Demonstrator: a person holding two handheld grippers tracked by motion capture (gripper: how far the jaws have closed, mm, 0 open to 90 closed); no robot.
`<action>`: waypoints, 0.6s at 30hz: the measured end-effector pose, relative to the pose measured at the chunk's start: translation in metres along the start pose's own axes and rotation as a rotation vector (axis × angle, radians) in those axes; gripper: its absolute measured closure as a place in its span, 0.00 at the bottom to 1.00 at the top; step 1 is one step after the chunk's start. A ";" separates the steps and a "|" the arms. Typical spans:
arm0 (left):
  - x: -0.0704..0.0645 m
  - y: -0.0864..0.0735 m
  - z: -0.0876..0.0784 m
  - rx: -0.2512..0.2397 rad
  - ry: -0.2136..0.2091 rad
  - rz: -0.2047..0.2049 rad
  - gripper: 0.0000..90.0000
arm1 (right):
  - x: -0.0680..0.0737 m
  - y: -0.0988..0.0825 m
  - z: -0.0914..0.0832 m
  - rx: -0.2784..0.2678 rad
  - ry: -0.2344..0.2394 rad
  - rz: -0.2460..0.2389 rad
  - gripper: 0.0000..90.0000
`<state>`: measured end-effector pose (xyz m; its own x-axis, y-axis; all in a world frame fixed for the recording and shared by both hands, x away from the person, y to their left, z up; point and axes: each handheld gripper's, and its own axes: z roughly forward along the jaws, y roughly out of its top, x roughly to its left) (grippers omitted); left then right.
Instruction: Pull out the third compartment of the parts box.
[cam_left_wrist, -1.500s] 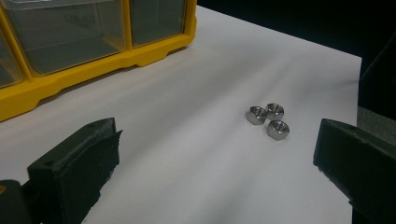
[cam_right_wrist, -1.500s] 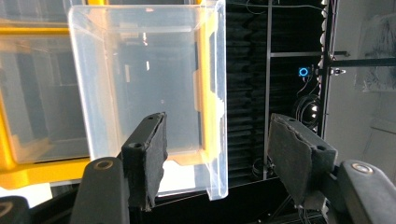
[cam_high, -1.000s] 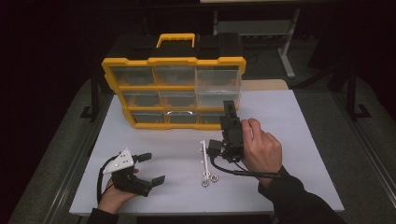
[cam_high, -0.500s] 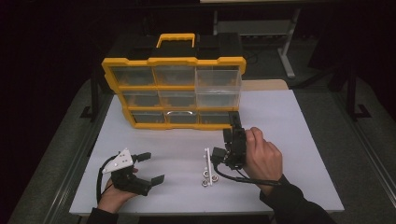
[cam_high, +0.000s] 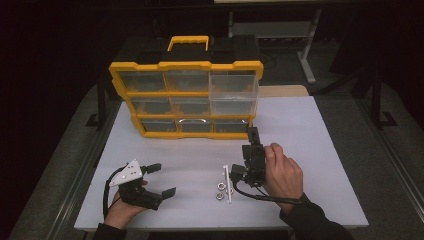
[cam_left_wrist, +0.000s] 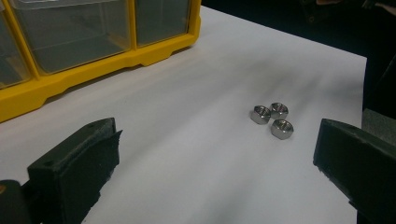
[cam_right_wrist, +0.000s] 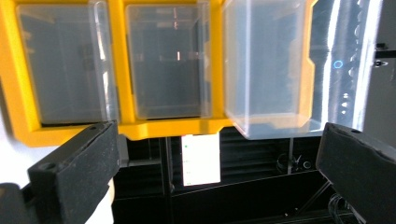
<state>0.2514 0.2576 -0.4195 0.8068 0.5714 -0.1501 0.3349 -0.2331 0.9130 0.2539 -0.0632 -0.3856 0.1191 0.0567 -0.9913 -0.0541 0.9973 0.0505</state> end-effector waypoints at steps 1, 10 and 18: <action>0.000 0.000 0.000 0.002 0.000 0.004 0.00 | 0.003 -0.001 0.000 0.003 0.005 0.003 0.00; 0.000 -0.001 0.000 0.001 0.000 0.004 0.00 | 0.019 -0.007 -0.002 0.009 0.034 0.010 0.00; 0.001 0.000 -0.001 0.004 0.003 0.010 0.00 | 0.030 -0.014 -0.004 0.005 0.062 -0.010 0.00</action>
<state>0.2518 0.2590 -0.4198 0.8088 0.5712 -0.1400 0.3287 -0.2416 0.9130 0.2548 -0.0752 -0.4165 0.0581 0.0436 -0.9974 -0.0487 0.9980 0.0408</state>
